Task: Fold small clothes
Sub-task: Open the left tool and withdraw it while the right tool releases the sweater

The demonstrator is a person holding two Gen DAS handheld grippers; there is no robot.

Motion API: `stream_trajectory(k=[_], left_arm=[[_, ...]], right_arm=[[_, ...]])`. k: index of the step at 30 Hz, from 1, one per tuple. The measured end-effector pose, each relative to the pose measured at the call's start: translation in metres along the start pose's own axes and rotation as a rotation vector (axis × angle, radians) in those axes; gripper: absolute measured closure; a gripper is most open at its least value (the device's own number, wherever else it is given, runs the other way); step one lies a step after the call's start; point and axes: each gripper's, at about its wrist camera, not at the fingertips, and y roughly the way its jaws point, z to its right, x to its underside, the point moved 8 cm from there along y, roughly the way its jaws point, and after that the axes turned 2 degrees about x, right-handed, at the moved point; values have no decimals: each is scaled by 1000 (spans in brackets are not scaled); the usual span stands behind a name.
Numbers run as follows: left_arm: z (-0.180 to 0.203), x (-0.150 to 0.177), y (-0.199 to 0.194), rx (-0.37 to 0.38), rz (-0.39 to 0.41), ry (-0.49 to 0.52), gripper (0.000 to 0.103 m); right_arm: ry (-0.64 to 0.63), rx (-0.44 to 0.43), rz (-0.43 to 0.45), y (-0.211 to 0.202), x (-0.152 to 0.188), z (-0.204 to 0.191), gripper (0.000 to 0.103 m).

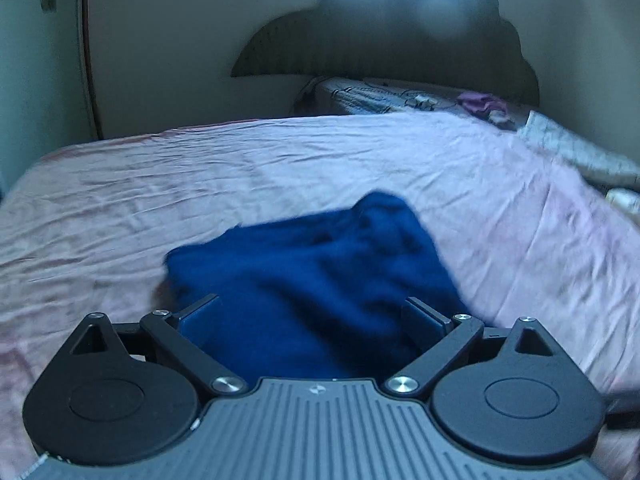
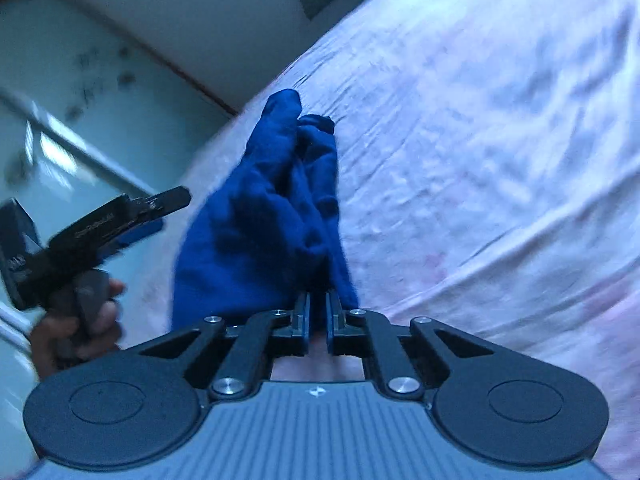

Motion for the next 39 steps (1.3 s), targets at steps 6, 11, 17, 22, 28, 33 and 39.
stream_trajectory(k=[6, 11, 17, 22, 28, 33, 39], left_arm=[[3, 38, -25, -24, 18, 62, 5], [2, 54, -38, -41, 27, 79, 4], [-7, 60, -39, -52, 21, 40, 4], [-15, 65, -36, -81, 2, 27, 4], [-32, 67, -41, -96, -4, -5, 4], [-26, 62, -44, -77, 9, -1, 4], [-3, 57, -45, -70, 35, 78, 4]], right_arm=[[-8, -93, 81, -7, -14, -18, 36], [92, -147, 44, 17, -17, -13, 37], [188, -217, 52, 36, -22, -6, 37], [224, -192, 20, 60, -30, -4, 97], [252, -206, 65, 36, -20, -4, 98], [190, -124, 36, 33, -14, 0, 94], [-68, 122, 162, 2, -31, -11, 77]])
